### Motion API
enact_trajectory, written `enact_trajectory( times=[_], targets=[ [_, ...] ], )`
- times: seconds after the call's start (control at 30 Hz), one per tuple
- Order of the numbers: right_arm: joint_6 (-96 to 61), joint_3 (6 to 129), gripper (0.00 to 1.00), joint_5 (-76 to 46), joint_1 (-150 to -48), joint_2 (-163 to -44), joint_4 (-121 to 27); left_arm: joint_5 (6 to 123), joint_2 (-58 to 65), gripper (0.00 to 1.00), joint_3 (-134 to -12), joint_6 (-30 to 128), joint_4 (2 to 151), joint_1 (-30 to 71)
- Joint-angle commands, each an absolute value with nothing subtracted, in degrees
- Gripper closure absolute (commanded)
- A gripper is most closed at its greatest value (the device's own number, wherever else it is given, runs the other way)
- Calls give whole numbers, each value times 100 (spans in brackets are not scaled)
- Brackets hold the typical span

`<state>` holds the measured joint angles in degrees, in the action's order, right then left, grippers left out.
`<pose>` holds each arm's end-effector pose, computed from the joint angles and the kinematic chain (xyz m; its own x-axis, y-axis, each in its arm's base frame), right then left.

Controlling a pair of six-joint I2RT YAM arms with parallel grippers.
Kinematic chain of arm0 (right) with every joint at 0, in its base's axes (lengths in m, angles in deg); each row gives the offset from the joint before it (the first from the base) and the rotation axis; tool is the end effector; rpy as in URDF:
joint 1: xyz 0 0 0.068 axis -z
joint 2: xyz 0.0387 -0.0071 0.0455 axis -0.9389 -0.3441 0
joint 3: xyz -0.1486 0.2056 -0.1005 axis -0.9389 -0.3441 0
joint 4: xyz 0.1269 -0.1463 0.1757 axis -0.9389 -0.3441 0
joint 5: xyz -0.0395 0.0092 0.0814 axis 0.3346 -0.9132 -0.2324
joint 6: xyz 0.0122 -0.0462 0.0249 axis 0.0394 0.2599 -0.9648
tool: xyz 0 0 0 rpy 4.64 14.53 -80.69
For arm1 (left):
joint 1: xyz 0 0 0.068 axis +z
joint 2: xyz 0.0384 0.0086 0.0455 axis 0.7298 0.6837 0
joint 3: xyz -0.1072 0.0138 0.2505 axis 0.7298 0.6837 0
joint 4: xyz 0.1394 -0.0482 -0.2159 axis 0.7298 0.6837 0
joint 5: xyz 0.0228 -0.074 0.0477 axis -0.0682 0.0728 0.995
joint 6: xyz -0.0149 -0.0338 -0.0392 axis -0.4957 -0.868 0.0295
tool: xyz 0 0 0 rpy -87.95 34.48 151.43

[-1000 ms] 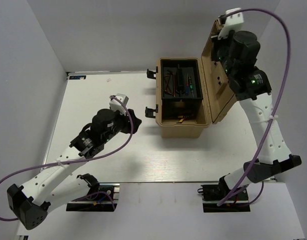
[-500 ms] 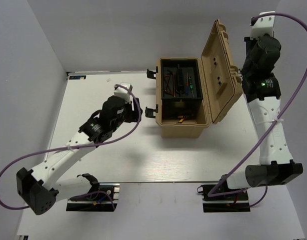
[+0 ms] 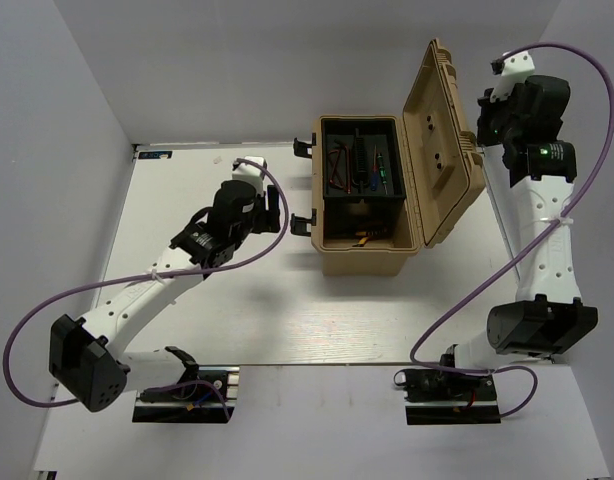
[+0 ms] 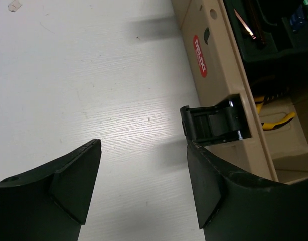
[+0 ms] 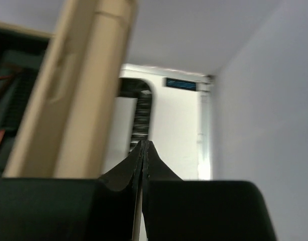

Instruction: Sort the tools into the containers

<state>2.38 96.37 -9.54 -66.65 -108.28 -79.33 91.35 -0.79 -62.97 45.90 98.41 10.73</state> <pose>0.3201 -0.0166 0.4837 -0.2505 -0.2099 -0.9451 -0.0393 0.9776 -0.2067 0.2318 -0.1554 0.3324 -0.4641 0.0336 -0.8852 0.2209 0.9721 -0.0789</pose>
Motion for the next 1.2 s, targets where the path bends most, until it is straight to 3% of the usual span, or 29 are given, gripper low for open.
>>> enact_trajectory(
  times=[0.0, 0.3, 0.53, 0.77, 1.13, 1.17],
  targets=[
    [-105, 9763, 100, -2228, -6627, -10894, -8318, 9151, -319, 20, -6150, 4778, 9566, 1118],
    [-719, 10246, 100, -3993, -6688, -11166, -8644, 9264, -838, 11, -5870, 4883, 9407, 1224],
    [-1274, 10511, 100, -4899, -6829, -11228, -8574, 9441, -1146, 9, -5702, 4884, 9293, 1224],
    [-1556, 10019, 100, -5542, -7268, -11026, -8213, 9493, -1147, 8, -5649, 4884, 9293, 1224],
    [-1205, 9456, 100, -3716, -7392, -10385, -7976, 9441, -1146, 6, -5649, 4884, 9293, 1277],
    [-1187, 9369, 95, -3279, -7383, -10332, -7976, 9441, -1146, 6, -5649, 4884, 9293, 1277]
  ],
)
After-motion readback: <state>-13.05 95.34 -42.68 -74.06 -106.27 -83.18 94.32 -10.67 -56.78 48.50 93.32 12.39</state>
